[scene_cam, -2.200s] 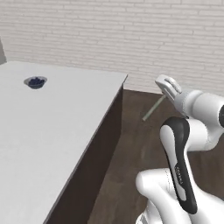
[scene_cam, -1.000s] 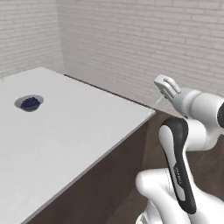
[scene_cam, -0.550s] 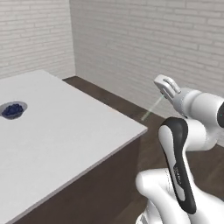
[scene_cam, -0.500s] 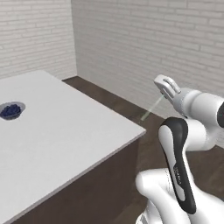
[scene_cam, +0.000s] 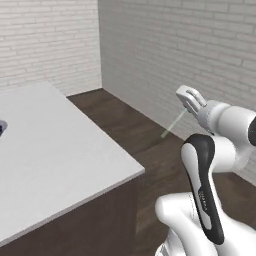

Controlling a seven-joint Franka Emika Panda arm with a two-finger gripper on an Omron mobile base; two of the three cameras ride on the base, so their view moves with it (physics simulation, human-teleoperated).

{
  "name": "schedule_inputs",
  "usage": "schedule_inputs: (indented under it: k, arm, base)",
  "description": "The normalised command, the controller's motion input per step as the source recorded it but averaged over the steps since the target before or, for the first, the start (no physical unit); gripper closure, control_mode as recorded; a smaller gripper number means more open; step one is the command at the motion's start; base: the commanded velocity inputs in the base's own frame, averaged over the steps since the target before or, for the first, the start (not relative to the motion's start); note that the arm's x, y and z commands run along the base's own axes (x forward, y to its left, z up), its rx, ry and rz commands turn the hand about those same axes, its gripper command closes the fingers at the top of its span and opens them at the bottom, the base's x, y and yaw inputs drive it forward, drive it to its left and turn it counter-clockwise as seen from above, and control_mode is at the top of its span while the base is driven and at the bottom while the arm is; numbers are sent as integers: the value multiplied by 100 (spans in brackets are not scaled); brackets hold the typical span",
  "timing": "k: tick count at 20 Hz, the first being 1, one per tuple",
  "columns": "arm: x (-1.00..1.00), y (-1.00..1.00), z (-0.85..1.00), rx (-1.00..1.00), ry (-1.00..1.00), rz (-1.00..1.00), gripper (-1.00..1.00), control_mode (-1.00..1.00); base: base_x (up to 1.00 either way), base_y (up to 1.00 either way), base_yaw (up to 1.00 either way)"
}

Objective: Take a straw from the drawer in front and place it inside the glass cup on the dining counter.

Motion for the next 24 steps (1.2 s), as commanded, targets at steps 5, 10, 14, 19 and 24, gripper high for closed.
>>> schedule_inputs:
  k: [5,10,14,19,24]
  arm:
    - [0,0,0,0,0,0,100,100]
    - [0,0,0,0,0,0,100,100]
    - [0,0,0,0,0,0,100,100]
    - [0,0,0,0,0,0,100,100]
    - [0,0,0,0,0,0,100,100]
  base:
    - [56,-66,29]
    - [63,-64,29]
    - [72,-60,30]
    - [78,-57,31]
    - [84,-55,32]
